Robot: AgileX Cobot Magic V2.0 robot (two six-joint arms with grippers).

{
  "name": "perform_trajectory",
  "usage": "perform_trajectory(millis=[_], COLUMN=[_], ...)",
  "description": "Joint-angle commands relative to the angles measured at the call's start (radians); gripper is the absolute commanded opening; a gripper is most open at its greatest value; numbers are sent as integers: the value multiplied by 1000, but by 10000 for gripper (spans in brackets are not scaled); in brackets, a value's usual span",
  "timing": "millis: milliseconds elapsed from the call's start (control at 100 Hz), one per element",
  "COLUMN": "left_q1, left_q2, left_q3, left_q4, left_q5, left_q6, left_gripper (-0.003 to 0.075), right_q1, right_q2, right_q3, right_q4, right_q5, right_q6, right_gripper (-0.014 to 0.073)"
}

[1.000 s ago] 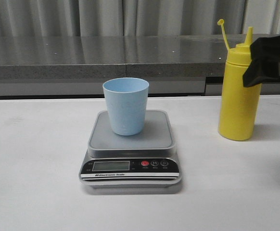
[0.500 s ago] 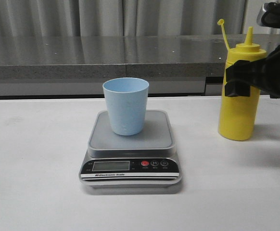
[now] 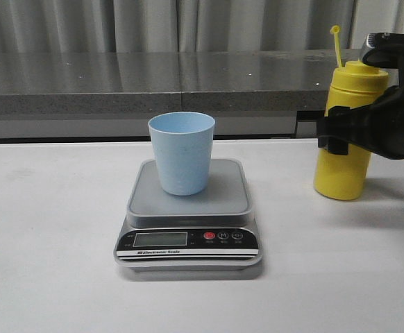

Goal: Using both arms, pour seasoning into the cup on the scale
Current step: 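Move the right gripper to the yellow bottle and grasp its body, then lift the yellow bottle and tilt its nozzle toward the blue cup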

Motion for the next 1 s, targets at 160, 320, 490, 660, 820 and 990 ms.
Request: perform_trajectory(millis=[160, 320, 490, 660, 820, 990], left_q1=[1, 1, 1, 1, 1, 1], left_q2=[7, 7, 7, 7, 7, 7], left_q3=[-27, -27, -27, -27, -27, -27], left_q4=[-14, -14, -14, -14, -14, -14], left_q5=[-76, -76, -76, -76, -76, -76], left_q6=[-5, -5, -5, -5, -5, -5], left_gripper=[-20, -20, -20, -20, -20, -20], right_q1=[1, 1, 1, 1, 1, 2], right_q2=[-8, -8, -8, -24, -93, -177], right_q3=[-24, -24, -24, -24, -28, -115], right_q4=[-12, -12, -12, -43, -134, -229], right_q5=[-135, -135, -135, -122, -40, 266], right_q6=[-6, -6, -6, -7, -7, -7], right_gripper=[632, 521, 343, 335, 335, 335])
